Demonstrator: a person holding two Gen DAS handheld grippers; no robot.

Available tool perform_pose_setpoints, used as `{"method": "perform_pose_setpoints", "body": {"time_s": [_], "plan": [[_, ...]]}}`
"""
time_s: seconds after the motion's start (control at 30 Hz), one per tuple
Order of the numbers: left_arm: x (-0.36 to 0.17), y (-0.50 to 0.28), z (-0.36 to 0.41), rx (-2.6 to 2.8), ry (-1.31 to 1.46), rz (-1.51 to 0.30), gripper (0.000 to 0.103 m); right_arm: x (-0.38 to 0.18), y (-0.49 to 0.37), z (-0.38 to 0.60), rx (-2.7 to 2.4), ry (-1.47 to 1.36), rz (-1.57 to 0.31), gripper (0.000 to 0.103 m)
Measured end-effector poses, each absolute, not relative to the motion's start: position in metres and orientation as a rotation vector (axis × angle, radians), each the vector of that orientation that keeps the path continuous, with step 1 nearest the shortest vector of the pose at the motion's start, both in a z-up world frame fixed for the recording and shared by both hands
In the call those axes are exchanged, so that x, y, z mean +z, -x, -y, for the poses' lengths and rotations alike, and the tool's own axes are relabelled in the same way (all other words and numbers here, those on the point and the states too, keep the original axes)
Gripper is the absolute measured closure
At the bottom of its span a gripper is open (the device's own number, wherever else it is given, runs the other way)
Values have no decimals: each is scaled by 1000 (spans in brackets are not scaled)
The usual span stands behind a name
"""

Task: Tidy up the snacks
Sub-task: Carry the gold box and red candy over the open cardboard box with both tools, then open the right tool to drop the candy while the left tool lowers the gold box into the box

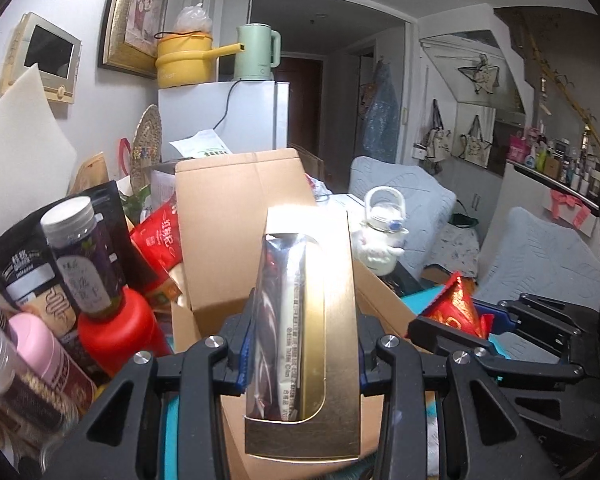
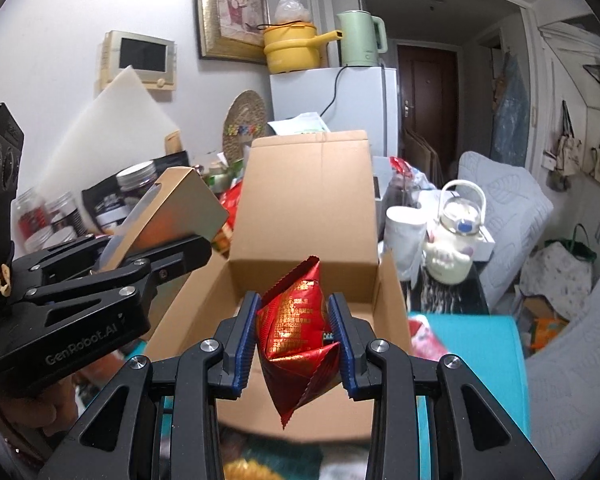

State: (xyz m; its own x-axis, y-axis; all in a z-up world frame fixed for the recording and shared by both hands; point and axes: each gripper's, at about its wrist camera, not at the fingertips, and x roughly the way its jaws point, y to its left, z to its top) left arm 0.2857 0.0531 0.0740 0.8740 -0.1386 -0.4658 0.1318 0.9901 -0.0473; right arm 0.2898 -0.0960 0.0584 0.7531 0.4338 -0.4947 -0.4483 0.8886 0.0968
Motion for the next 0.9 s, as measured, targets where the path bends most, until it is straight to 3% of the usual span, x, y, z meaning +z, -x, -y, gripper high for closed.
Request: {"method": "perform_pose_setpoints", "body": {"time_s": [0.9], "plan": [[-3, -400, -61, -61, -28, -712, 66, -17, -400, 64, 408, 106, -738, 69]]}}
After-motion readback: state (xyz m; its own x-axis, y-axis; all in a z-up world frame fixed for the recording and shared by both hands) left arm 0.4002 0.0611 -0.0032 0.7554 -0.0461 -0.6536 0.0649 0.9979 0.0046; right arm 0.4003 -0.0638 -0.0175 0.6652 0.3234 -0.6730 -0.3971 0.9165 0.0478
